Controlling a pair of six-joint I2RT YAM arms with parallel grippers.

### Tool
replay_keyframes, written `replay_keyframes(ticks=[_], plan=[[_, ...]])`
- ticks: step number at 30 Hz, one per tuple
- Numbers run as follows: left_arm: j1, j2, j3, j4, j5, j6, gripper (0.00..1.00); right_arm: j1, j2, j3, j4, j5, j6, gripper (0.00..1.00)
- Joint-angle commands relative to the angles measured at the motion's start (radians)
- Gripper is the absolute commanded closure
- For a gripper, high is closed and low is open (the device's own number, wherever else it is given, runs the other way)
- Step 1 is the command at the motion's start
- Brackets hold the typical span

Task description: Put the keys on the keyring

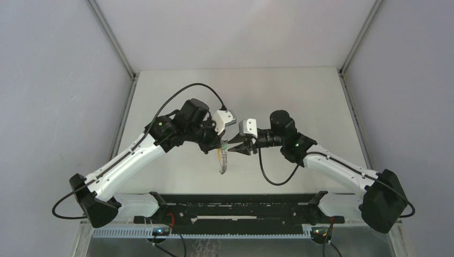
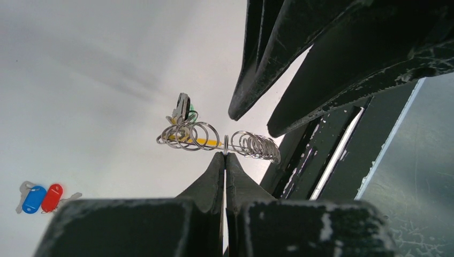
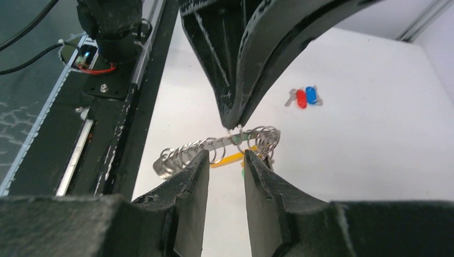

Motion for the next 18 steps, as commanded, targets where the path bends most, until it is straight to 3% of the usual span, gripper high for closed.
replay_keyframes(ticks=[1,8,18], plan=[[-0.010,-0.031,0.082,0.022,0.030,0.028,1.00,-0.001,0.017,-0.001,0.159,-0.005,0.036,0.70],[-0.016,-0.033,0.087,0.019,0.031,0.034,1.00,-0.003,0.074,0.002,0.253,-0.032,0.073,0.71],[-0.018,-0.022,0.094,0.017,0.041,0.042,1.00,0.002,0.108,0.020,0.211,-0.102,0.057,0.73]])
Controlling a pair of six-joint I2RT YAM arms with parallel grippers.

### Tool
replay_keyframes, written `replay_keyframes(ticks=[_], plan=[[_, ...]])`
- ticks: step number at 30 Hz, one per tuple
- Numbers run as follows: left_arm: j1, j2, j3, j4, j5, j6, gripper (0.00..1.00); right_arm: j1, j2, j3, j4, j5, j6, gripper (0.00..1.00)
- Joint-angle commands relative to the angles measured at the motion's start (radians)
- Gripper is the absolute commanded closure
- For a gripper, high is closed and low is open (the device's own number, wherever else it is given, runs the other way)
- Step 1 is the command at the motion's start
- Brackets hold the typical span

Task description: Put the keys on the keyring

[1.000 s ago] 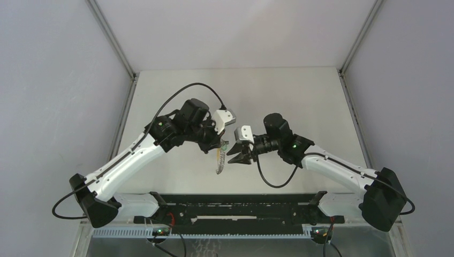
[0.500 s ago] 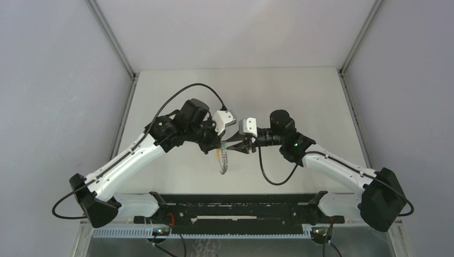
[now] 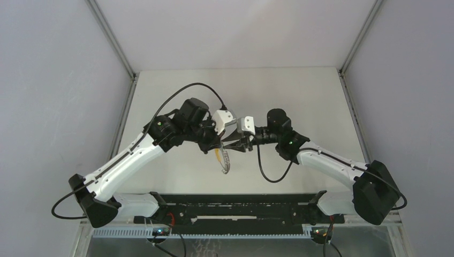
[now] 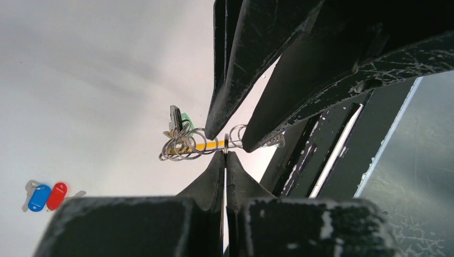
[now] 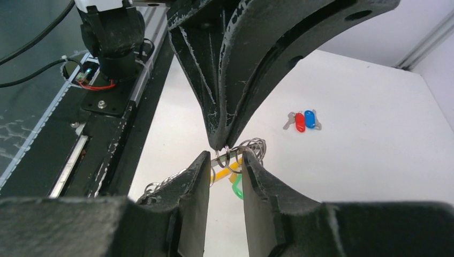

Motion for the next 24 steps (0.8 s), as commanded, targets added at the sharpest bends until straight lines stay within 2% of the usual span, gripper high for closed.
replay_keyframes(ticks=[1,7,12,18,24], plan=[[-0.014,-0.023,0.075,0.033,0.038,0.031,1.00,0.006,0.020,0.024,-0.017,-0.052,-0.003,0.73],[-0.017,-0.026,0.077,0.034,0.050,0.038,1.00,0.006,0.039,0.029,-0.014,-0.055,0.003,0.79],[-0.021,-0.039,0.067,0.046,0.061,0.044,1.00,-0.004,0.044,0.027,0.013,-0.031,0.043,0.77],[-0.021,-0.060,0.045,0.062,0.063,0.053,1.00,-0.045,0.028,-0.021,0.149,-0.052,0.153,0.74],[-0.022,-0.069,0.047,0.061,0.073,0.065,1.00,-0.045,0.032,-0.022,0.155,-0.069,0.165,0.75]])
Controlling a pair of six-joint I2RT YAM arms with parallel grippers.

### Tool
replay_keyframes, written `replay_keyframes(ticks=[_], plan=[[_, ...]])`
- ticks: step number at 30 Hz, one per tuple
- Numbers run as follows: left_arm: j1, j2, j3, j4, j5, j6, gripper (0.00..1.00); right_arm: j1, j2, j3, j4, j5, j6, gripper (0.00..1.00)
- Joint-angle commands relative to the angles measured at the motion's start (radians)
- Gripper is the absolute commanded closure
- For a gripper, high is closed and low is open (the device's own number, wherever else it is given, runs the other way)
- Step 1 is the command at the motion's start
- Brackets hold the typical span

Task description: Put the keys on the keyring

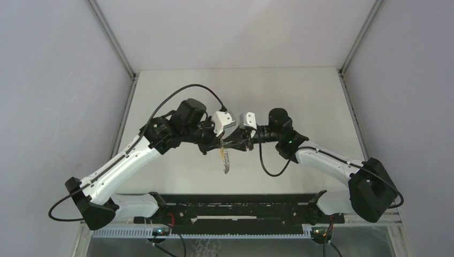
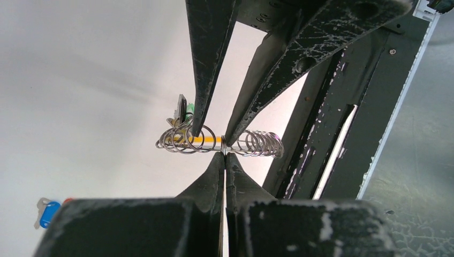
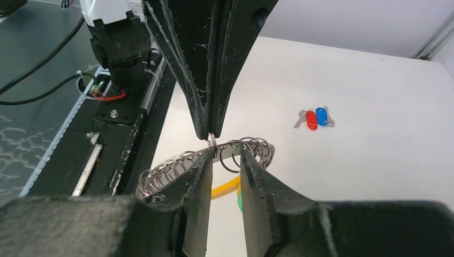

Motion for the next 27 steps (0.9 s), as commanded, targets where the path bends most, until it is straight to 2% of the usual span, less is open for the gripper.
replay_keyframes(ticks=[1,10,23,25,27], plan=[[-0.009,-0.039,0.047,0.046,0.046,0.029,1.00,-0.004,-0.001,-0.001,0.057,-0.024,0.042,0.75],[-0.014,-0.010,0.072,0.009,0.033,0.042,1.00,0.001,-0.036,0.000,0.040,-0.072,0.029,0.76],[-0.025,0.007,0.090,-0.009,0.033,0.048,1.00,0.018,-0.006,0.010,0.065,-0.082,0.049,0.81],[-0.026,0.009,0.093,-0.009,0.032,0.049,1.00,0.018,-0.003,0.011,0.065,-0.086,0.048,0.83],[-0.026,0.011,0.094,-0.008,0.030,0.051,1.00,0.017,-0.003,0.011,0.066,-0.090,0.050,0.91]])
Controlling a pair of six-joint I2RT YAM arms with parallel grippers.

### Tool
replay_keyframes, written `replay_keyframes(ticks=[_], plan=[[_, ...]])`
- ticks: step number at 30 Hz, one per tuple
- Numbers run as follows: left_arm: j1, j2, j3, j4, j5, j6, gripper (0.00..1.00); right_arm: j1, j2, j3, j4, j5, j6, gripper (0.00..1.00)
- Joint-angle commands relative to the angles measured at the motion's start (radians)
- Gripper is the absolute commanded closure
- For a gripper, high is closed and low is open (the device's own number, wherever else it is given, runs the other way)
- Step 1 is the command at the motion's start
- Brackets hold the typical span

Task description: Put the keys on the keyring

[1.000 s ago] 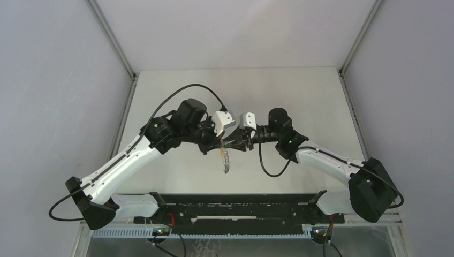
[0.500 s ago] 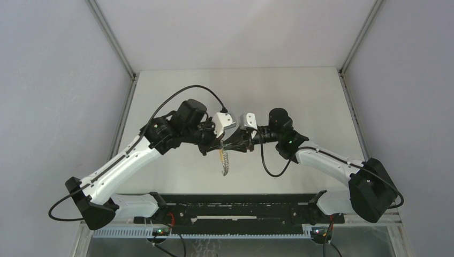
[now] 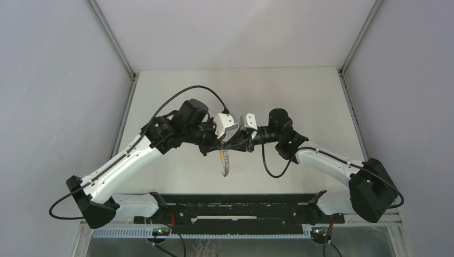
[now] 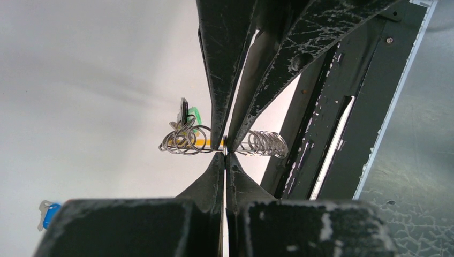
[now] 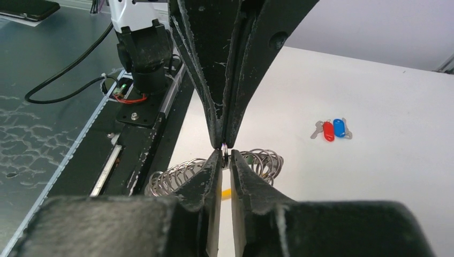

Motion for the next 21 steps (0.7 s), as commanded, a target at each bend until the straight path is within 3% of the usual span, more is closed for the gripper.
replay_keyframes(ticks=[1,2,6,9,12,16,21], plan=[[-0.007,-0.001,0.072,0.026,0.020,0.020,1.00,0.003,-0.002,0.012,0.044,-0.028,0.020,0.95],[-0.007,-0.002,0.068,0.029,0.014,0.022,1.00,0.000,-0.003,0.013,0.045,-0.032,0.022,0.99],[-0.007,-0.049,0.011,0.097,-0.029,0.004,0.97,-0.026,-0.024,0.010,0.046,-0.019,0.057,1.00],[-0.007,-0.143,-0.099,0.247,-0.080,-0.041,0.74,-0.050,-0.053,-0.016,0.097,-0.007,0.101,1.00],[-0.004,-0.264,-0.246,0.443,-0.119,-0.094,0.60,-0.073,-0.079,-0.046,0.179,0.000,0.160,1.00],[0.011,-0.430,-0.471,0.784,-0.130,-0.198,0.57,-0.097,-0.103,-0.095,0.332,0.054,0.268,1.00],[0.044,-0.520,-0.672,1.087,-0.101,-0.312,0.57,-0.109,-0.124,-0.141,0.476,0.121,0.357,1.00]])
